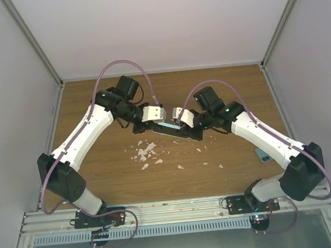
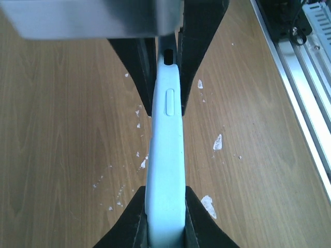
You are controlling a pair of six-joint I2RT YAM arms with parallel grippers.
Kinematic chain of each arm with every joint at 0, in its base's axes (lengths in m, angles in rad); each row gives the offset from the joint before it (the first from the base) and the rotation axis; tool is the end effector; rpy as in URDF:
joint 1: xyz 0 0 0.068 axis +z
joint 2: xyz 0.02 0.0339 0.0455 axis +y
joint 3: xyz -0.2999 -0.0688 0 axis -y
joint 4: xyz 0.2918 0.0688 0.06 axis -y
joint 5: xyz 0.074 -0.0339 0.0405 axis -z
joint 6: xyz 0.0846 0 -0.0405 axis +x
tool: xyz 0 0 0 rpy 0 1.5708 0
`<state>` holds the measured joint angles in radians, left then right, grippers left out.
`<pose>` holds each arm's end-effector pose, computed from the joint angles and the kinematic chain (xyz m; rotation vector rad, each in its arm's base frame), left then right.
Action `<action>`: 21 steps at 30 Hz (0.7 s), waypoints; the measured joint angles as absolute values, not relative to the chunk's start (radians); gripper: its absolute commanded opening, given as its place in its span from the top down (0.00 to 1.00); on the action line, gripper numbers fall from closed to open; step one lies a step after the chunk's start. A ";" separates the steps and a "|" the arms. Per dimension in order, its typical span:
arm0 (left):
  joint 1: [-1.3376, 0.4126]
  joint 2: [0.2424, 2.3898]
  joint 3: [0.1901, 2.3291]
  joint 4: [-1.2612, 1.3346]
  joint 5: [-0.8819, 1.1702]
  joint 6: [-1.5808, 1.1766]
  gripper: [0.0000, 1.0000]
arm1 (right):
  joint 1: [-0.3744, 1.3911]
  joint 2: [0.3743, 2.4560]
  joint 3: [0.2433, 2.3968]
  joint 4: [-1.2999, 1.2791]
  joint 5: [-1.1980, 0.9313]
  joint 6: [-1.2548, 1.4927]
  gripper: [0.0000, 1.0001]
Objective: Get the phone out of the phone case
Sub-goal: Pick up the phone at the center of the board.
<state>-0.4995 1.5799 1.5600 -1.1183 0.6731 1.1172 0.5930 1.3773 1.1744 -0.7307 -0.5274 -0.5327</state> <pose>0.3034 -0.2256 0.3403 1.9082 1.5612 -0.6551 0.2646 0.2297 0.2895 -1.4858 1.9477 0.6827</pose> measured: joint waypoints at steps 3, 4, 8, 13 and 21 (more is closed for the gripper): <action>-0.496 1.597 1.594 -1.129 0.670 1.069 0.93 | 0.595 1.386 1.195 -0.731 -0.496 -0.555 0.94; -0.495 1.604 1.607 -1.136 0.671 1.062 0.87 | 0.595 1.387 1.201 -0.733 -0.488 -0.560 0.95; -0.477 1.615 1.647 -1.124 0.693 1.024 0.55 | 0.591 1.402 1.248 -0.757 -0.474 -0.561 0.97; -0.398 1.615 1.721 -1.046 0.805 0.902 0.03 | 0.552 1.440 1.319 -0.778 -0.500 -0.524 0.97; -0.224 1.610 1.810 -0.748 0.929 0.457 0.01 | 0.389 1.507 1.554 -0.793 -0.676 -0.413 0.97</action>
<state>-0.2241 1.6100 1.8095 -0.7483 0.9295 0.4572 0.3889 1.5066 1.5536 -0.7933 -0.6758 -0.4129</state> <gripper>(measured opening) 0.990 0.124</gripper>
